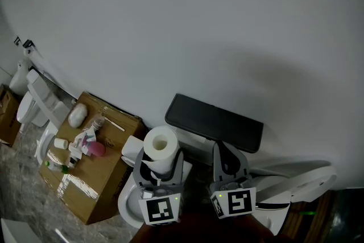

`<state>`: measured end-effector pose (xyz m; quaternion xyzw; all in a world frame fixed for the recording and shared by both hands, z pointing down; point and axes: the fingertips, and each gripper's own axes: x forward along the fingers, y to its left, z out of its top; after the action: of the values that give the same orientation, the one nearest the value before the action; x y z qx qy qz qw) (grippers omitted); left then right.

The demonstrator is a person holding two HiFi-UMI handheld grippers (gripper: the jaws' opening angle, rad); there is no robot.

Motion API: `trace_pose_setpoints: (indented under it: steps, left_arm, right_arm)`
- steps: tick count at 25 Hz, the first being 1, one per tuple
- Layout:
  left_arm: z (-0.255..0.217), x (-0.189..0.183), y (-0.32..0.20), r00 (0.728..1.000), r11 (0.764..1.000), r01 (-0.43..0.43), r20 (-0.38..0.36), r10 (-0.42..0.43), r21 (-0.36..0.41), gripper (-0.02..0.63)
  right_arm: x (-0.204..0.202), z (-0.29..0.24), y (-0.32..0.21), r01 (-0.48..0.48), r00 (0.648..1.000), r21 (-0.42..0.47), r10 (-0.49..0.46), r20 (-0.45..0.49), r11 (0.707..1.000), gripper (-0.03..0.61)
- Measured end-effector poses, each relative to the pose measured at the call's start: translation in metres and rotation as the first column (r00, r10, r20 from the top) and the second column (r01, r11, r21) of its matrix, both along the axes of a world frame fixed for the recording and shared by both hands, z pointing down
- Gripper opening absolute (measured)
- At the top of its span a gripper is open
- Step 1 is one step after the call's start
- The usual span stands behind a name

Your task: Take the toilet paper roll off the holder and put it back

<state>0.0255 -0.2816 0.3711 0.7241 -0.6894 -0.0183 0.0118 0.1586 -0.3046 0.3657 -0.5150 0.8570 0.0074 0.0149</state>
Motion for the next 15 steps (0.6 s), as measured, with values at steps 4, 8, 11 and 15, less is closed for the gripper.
trace_pose_setpoints:
  steps: [4,8,11,15]
  left_arm:
    - [-0.016,0.001,-0.001,1.0,0.999,-0.003,-0.007,0.003,0.032,0.39]
    - [-0.038,0.003,-0.005,1.0,0.996,-0.015,0.002,0.015,0.084,0.39]
    - [-0.058,0.007,-0.011,1.0,0.991,-0.028,0.012,0.026,0.13,0.39]
    - [-0.082,0.013,-0.022,0.999,0.981,-0.05,0.025,0.046,0.188,0.39]
  right_arm:
    - [0.001,0.0,-0.001,-0.003,1.0,0.0,0.003,0.004,1.0,0.015]
    - [0.001,-0.003,-0.002,-0.007,1.0,0.008,0.006,0.009,1.0,0.015]
    - [0.004,-0.007,-0.001,-0.014,1.0,0.016,0.013,0.016,1.0,0.015]
    - [0.006,-0.008,-0.001,-0.021,1.0,0.018,0.021,0.017,1.0,0.015]
